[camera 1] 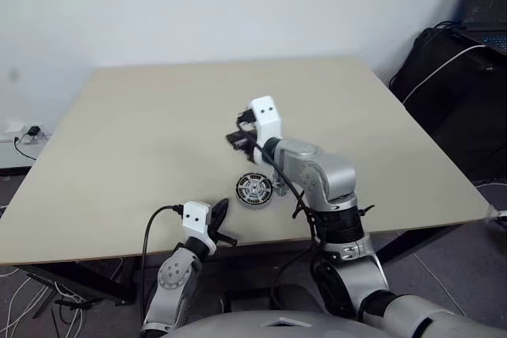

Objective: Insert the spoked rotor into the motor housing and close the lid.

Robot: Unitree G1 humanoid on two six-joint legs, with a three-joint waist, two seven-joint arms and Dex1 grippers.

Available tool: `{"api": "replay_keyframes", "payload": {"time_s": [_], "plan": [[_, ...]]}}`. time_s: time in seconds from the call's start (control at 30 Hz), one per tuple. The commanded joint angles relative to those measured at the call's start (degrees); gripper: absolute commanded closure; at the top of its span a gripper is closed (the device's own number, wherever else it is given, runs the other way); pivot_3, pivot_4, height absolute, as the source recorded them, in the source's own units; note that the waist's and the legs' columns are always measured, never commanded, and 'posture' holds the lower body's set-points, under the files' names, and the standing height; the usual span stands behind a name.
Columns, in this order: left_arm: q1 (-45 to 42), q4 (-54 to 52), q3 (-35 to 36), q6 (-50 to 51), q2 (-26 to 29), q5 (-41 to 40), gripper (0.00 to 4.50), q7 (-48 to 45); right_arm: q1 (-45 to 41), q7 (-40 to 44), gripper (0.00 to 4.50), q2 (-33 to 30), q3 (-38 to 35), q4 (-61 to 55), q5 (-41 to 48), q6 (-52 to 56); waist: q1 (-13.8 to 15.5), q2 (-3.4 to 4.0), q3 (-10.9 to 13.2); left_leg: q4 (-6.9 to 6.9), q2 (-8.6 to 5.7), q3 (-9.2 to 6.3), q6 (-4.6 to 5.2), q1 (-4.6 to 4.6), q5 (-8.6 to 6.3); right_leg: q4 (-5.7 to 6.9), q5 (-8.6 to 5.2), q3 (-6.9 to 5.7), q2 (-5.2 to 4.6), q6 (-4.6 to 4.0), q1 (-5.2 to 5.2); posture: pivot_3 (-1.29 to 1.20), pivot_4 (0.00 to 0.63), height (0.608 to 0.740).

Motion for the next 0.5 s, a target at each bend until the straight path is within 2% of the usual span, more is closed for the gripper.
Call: {"api": "replay_keyframes", "payload": {"time_s": [0.03,0.13,0.27,0.5], "plan": [[-0.79,-2.47,-0.32,0.15,0.45,-0.12,4.50,-0.59,0.87,-5.63,4.47,-3.27,-1.91,0.06,-4.80,-8.82,0.02,0.00,0.00,0.00,0.00,0.00,0.00,-0.01,0.00,0.00,0.00,0.01,-0.01,0.00,0.02,0.00,0.000,0.740],[-1.19,-2.58,-0.33,0.56,0.80,-0.18,4.50,-0.79,2.66,-8.96,4.47,-7.38,-3.03,0.92,-8.22,-10.98,0.00,0.00,0.00,-0.03,0.00,0.07,0.00,-0.07,0.01,0.02,0.00,0.10,0.01,-0.02,0.11,0.00,0.000,0.740],[-2.13,-2.36,-0.24,1.15,1.14,-0.23,4.50,-0.97,5.89,-9.40,4.47,-14.92,-0.38,1.03,-14.09,-9.69,0.19,0.01,0.00,-0.02,0.01,0.12,0.01,-0.13,0.01,0.03,0.00,0.16,0.00,-0.03,0.09,0.00,0.000,0.740],[-2.97,-2.18,0.20,1.60,1.57,-0.55,4.50,-1.22,13.53,1.48,4.47,-26.55,7.83,-5.94,-16.16,-0.99,0.15,0.04,0.00,-0.01,0.05,0.16,0.06,-0.13,0.01,0.01,-0.03,0.17,0.04,-0.04,0.12,0.00,0.000,0.740]]}}
